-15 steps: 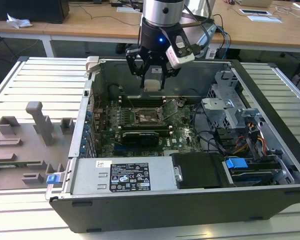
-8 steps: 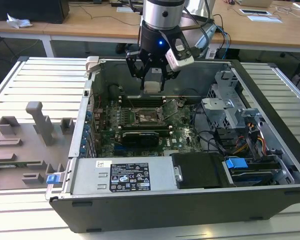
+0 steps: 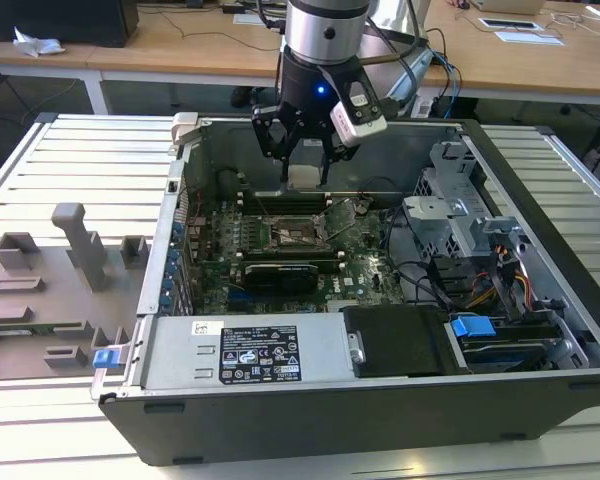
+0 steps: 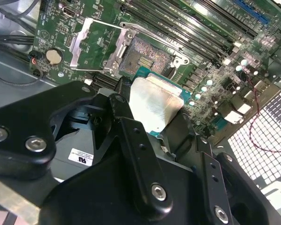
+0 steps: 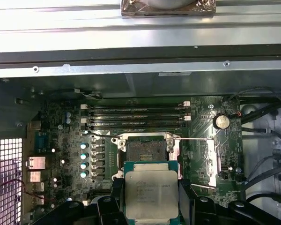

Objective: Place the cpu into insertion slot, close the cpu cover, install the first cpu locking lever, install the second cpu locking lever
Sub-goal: 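Place the cpu into insertion slot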

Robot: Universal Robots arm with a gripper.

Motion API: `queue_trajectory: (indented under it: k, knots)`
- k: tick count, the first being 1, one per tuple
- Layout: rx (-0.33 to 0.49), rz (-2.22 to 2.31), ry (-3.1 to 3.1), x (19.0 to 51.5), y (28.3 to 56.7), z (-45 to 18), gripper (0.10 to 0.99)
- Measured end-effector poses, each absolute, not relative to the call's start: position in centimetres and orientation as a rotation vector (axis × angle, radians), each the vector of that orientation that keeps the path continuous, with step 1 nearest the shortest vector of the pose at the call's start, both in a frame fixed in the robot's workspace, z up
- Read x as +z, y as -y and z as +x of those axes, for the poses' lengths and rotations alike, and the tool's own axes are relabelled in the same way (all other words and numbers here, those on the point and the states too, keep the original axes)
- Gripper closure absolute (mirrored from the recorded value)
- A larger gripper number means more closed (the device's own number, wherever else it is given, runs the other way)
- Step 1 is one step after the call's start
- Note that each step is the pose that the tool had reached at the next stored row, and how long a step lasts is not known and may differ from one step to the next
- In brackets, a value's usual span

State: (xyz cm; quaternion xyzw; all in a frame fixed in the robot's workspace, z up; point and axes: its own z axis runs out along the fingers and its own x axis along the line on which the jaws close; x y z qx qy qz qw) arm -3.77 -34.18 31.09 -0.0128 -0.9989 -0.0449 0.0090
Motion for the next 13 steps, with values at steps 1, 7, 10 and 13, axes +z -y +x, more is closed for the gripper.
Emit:
queue_trajectory:
  k: [1, 7, 10, 13]
  knots:
    - [-0.140, -0.040, 3.120, 30.9, 34.2, -3.8, 0.541]
    - [-0.140, -0.040, 3.120, 30.1, 34.2, -3.8, 0.541]
    - [-0.140, -0.040, 3.120, 29.9, 34.2, -3.8, 0.541]
    - [-0.140, -0.040, 3.120, 29.7, 34.2, -3.8, 0.541]
